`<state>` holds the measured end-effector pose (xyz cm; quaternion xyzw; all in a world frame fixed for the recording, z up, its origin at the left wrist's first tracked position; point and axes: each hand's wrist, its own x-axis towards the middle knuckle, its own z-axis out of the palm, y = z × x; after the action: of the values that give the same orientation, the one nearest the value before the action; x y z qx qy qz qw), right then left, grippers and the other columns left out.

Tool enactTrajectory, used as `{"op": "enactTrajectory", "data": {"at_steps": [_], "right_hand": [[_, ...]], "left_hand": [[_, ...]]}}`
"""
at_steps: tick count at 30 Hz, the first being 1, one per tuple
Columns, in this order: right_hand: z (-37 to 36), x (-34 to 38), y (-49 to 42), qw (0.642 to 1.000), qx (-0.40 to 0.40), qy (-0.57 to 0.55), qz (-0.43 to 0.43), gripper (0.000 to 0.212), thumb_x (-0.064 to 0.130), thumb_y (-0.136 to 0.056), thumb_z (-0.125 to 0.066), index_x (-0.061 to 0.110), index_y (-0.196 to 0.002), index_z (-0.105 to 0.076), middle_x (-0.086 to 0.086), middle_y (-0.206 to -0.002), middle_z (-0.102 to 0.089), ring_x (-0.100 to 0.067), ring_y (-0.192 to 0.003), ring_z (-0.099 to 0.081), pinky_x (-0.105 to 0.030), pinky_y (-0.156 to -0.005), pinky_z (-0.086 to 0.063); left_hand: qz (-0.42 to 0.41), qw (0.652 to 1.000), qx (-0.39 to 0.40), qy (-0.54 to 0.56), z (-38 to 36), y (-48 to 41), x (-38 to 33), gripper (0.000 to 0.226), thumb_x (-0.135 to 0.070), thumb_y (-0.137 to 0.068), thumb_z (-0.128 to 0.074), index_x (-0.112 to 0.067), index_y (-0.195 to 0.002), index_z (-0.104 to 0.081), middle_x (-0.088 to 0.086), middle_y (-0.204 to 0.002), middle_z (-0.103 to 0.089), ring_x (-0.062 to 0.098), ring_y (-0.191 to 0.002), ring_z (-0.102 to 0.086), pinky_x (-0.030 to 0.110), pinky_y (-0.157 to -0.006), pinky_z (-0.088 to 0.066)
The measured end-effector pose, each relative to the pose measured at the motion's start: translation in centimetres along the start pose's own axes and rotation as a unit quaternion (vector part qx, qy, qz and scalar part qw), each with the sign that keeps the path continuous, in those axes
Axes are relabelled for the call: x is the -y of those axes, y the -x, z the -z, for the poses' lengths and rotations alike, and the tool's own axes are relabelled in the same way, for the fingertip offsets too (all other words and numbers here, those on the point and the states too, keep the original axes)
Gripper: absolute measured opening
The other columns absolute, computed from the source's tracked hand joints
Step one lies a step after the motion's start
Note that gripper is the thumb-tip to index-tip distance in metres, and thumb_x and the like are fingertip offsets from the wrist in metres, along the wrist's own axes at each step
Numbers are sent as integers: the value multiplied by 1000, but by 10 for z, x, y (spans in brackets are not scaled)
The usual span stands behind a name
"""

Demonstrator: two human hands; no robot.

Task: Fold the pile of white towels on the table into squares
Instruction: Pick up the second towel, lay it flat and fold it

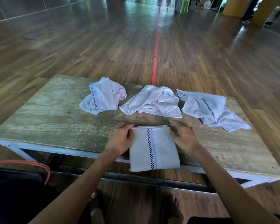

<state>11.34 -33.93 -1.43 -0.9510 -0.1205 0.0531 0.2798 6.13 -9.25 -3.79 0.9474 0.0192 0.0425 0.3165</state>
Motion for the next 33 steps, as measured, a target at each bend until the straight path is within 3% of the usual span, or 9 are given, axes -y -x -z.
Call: {"op": "enactTrajectory", "data": {"at_steps": [4, 8, 12, 15, 21, 24, 28, 33], "right_hand": [[7, 0, -9, 997, 33, -62, -43, 25, 21, -89, -63, 17, -113, -63, -3, -108, -66, -15, -101, -60, -35, -91, -48], [12, 3, -15, 995, 24, -95, -32, 10, 11, -86, -64, 16, -94, -67, -1, -93, -65, -14, -90, -59, -22, -73, -44], [17, 7, -22, 990, -4, -144, -6, 13, 12, -89, -60, 24, -87, -62, 6, -93, -62, -4, -89, -56, -17, -73, -41], [12, 10, -24, 985, 9, -173, 0, 8, 13, -91, -59, 20, -89, -61, 8, -96, -63, 4, -93, -55, -11, -73, -40], [0, 6, -28, 987, 34, -154, -21, 10, 17, -85, -67, 25, -84, -61, 2, -94, -69, -14, -92, -65, -32, -82, -52], [0, 8, -28, 989, 30, -142, -22, 8, 17, -84, -70, 20, -85, -62, -2, -89, -68, -15, -85, -64, -30, -75, -51], [0, 10, -26, 990, 26, -138, -8, 7, 14, -85, -68, 12, -88, -61, -4, -89, -65, -14, -83, -60, -17, -65, -44], [0, 8, -25, 986, 0, -165, -15, 4, 13, -88, -62, 11, -91, -59, -6, -93, -65, -18, -89, -62, -23, -70, -47]], "left_hand": [[37, 992, -32, 121, 6, -5, 3, 20, -19, -89, -63, -12, -106, -69, 1, -104, -70, 7, -96, -61, 13, -83, -41], [37, 985, -60, 156, 4, -9, 5, 12, -16, -86, -67, -13, -96, -71, -2, -93, -71, 3, -86, -61, -1, -72, -38], [37, 983, -54, 173, 3, -13, 7, 7, -16, -88, -64, -15, -92, -69, -5, -91, -70, 2, -84, -61, 2, -73, -40], [36, 981, -49, 182, 2, -15, 9, 7, -15, -89, -63, -15, -93, -69, -7, -90, -69, -4, -80, -59, 0, -71, -39], [36, 978, -20, 204, 2, -16, 11, 11, -24, -84, -71, -18, -94, -69, -17, -84, -65, -10, -82, -58, -2, -71, -40], [28, 977, -31, 209, 3, -18, 14, 5, -19, -84, -70, -15, -87, -70, -8, -87, -70, -2, -84, -63, 3, -75, -42], [31, 974, -27, 223, 4, -19, 14, 4, -16, -87, -66, -14, -84, -68, -6, -88, -71, 3, -87, -64, 11, -80, -45], [22, 971, -38, 236, 2, -20, 12, 5, -14, -88, -63, -15, -83, -64, -6, -80, -69, 2, -77, -63, 9, -73, -44]]}}
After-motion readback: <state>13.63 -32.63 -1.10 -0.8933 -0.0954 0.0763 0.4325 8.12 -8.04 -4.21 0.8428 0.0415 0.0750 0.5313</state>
